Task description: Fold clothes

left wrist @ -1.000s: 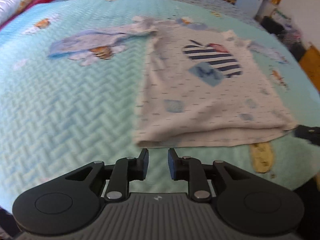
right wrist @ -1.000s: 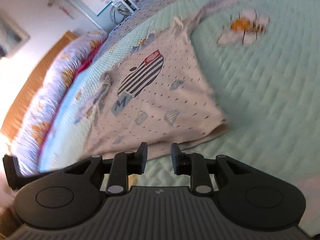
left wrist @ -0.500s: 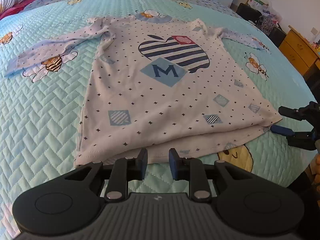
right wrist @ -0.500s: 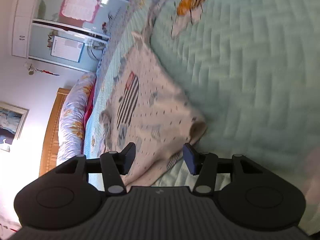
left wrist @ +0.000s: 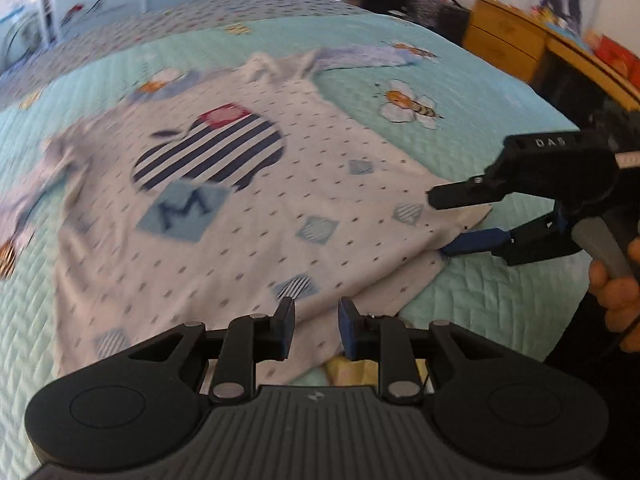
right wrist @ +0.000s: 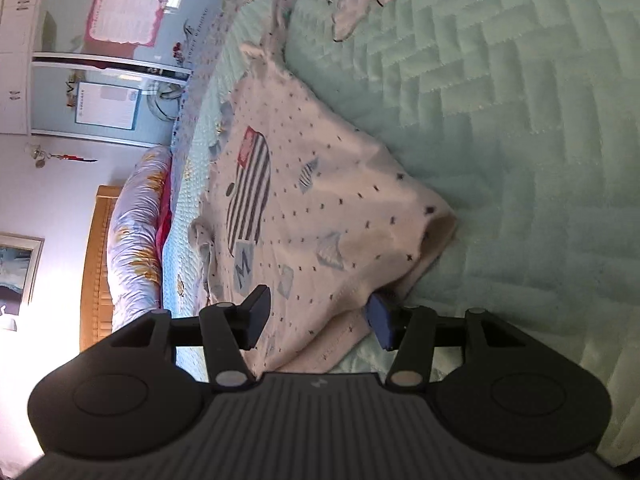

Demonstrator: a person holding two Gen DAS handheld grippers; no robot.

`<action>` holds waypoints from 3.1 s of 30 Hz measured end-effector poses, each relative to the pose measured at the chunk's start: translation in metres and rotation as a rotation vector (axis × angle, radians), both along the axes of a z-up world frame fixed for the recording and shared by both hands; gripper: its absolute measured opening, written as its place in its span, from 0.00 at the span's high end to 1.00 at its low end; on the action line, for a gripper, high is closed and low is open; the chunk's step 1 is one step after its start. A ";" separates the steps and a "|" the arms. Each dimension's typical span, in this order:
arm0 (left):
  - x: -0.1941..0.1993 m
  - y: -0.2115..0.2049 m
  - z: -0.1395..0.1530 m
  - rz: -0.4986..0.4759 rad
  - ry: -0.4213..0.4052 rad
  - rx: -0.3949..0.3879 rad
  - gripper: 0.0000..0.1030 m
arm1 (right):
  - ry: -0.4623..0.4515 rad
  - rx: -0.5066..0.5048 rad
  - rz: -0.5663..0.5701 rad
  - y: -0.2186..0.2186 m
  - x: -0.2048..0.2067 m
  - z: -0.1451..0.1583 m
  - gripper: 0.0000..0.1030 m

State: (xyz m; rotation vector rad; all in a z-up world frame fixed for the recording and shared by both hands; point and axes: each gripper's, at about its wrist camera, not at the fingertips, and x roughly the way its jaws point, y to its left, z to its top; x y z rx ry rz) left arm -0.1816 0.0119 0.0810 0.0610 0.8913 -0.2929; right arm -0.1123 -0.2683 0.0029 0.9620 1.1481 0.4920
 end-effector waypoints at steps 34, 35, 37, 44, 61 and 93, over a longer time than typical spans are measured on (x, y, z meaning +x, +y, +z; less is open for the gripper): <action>-0.044 0.123 -0.005 0.363 0.091 -0.117 0.68 | -0.099 0.177 0.292 0.043 0.014 -0.011 0.40; -0.045 0.124 -0.004 0.370 0.089 -0.116 0.68 | -0.099 0.166 0.290 0.043 0.014 -0.009 0.40; -0.044 0.126 -0.003 0.377 0.086 -0.113 0.67 | -0.108 0.138 0.285 0.044 0.011 -0.005 0.40; -0.044 0.123 -0.001 0.356 0.081 -0.106 0.64 | -0.149 0.095 0.253 0.032 0.002 -0.005 0.43; -0.058 0.131 -0.023 0.486 0.178 -0.428 0.60 | -0.005 0.263 0.186 0.020 0.007 -0.029 0.98; -0.069 0.188 -0.028 0.837 0.075 -0.640 0.60 | 0.026 0.240 0.196 0.030 0.007 -0.038 0.88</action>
